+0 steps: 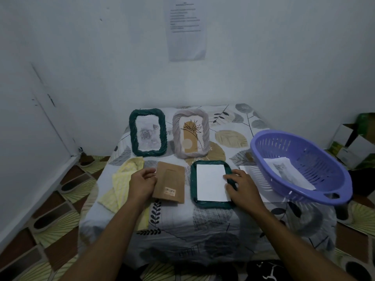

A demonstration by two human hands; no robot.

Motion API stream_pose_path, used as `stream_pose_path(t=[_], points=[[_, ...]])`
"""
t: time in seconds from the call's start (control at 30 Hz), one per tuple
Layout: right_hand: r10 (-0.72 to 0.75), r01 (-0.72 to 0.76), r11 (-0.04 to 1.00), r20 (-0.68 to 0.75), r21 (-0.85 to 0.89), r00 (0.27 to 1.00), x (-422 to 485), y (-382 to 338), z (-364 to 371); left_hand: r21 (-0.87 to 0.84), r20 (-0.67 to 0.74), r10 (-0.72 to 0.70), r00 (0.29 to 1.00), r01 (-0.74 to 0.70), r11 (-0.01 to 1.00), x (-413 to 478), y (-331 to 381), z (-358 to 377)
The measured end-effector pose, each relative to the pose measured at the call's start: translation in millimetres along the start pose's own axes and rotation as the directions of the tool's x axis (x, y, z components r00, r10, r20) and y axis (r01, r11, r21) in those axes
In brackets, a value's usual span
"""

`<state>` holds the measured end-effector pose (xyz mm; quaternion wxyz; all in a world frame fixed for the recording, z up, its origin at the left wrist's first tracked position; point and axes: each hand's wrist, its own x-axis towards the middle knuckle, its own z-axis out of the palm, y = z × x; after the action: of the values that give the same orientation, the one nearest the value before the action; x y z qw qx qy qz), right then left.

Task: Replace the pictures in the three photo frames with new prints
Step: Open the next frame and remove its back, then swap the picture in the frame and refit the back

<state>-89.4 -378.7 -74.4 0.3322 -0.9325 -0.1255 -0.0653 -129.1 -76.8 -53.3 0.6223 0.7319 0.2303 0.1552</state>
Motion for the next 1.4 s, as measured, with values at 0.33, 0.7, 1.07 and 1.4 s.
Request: stream_pose_path(t=[0.33, 0.7, 1.07, 1.4], points=[[0.015, -0.015, 1.000, -0.008, 0.005, 1.000, 0, -2, 0, 0.532, 0.033, 0.418, 0.908, -0.370, 0.762, -11, -15, -21], [-0.005, 0.005, 0.999, 0.003, -0.044, 1.000, -1, -1, 5, 0.611, 0.293, 0.406, 0.866, -0.496, 0.617, -8, -23, -5], [0.005, -0.004, 1.000, -0.046, 0.008, 0.999, -1, -1, 7, 0.622, 0.377, 0.442, 0.814, -0.576, 0.531, -11, -5, 12], [-0.017, 0.016, 1.000, -0.057, -0.023, 0.998, -2, 3, 5, 0.697, 0.368, 0.330, 0.869, -0.493, 0.521, -41, 4, 92]])
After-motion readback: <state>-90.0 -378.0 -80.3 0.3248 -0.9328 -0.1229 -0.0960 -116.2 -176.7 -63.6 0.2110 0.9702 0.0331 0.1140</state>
